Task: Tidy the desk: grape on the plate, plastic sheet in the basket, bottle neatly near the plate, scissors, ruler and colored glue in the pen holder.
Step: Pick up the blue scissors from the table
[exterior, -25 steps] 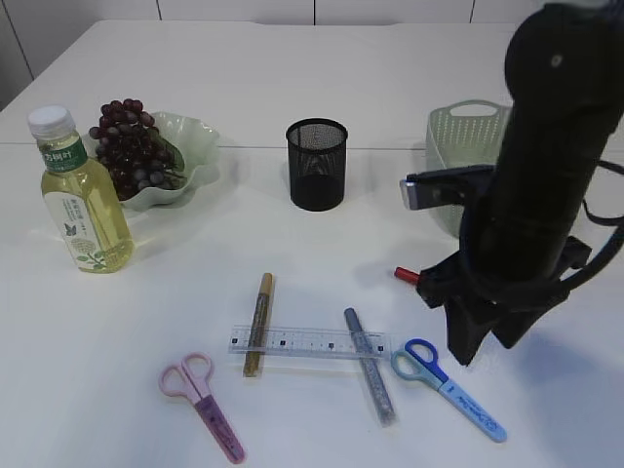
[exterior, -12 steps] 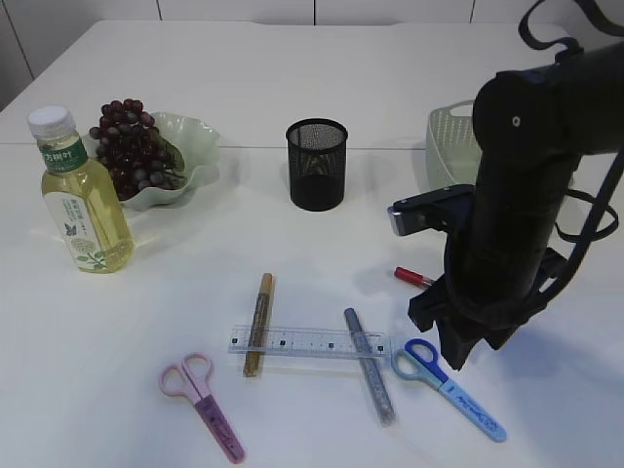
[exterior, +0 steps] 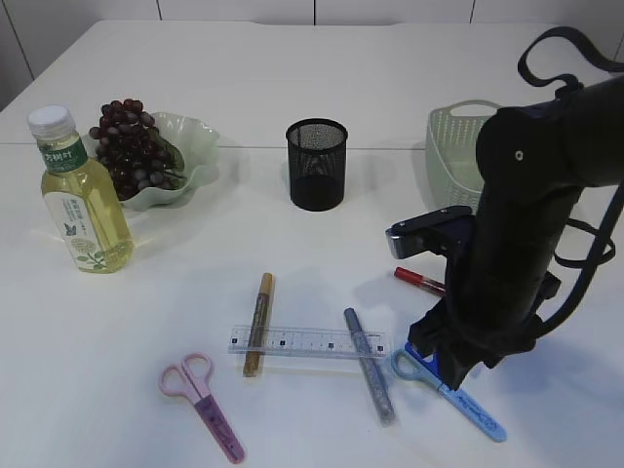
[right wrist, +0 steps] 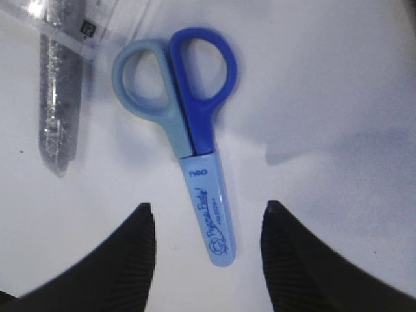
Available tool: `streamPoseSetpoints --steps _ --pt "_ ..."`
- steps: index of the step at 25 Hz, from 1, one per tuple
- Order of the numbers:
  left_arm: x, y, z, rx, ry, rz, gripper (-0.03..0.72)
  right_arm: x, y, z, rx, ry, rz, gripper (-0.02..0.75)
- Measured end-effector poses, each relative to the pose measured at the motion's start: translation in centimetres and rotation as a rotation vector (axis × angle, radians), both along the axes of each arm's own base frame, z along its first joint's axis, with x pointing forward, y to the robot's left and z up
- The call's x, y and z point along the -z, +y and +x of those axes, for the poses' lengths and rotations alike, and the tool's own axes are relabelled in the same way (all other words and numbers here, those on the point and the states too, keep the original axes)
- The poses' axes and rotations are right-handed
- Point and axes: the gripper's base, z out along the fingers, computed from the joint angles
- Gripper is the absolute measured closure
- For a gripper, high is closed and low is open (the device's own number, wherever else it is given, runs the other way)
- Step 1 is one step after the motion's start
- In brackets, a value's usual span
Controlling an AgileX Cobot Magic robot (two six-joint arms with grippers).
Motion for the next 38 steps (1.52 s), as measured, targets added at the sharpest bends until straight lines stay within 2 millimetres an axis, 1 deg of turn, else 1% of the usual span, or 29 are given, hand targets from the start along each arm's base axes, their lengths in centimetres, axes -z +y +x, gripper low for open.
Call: streamPoseSetpoints --steps 2,6,12,14,17,19,38 --pt "0.0 0.0 0.0 0.0 0.0 0.0 0.253 0.1 0.5 -0.2 -0.019 -0.003 -0.003 0.321" --pt "0.0 0.0 0.0 0.0 0.0 0.0 0.253 1.0 1.7 -0.7 -0.093 -0.002 -0.045 0.321" --pt "0.0 0.0 0.0 0.0 0.0 0.0 0.253 1.6 1.9 -0.4 -0.101 -0.024 -0.068 0.321" --pt "0.0 0.0 0.0 0.0 0.0 0.0 0.253 1.9 1.9 -0.3 -0.103 -0.024 -0.073 0.321" --pt "0.0 0.0 0.0 0.0 0.0 0.0 0.253 3.1 2.0 -0.3 -0.105 0.006 -0.087 0.322" --pt "0.0 0.0 0.0 0.0 0.0 0.0 0.253 3.5 2.0 -0.2 -0.099 0.014 -0.087 0.321" --pt "0.0 0.1 0.0 -0.002 -0.001 0.009 0.253 3.5 2.3 0.2 -0.097 -0.037 -0.062 0.333"
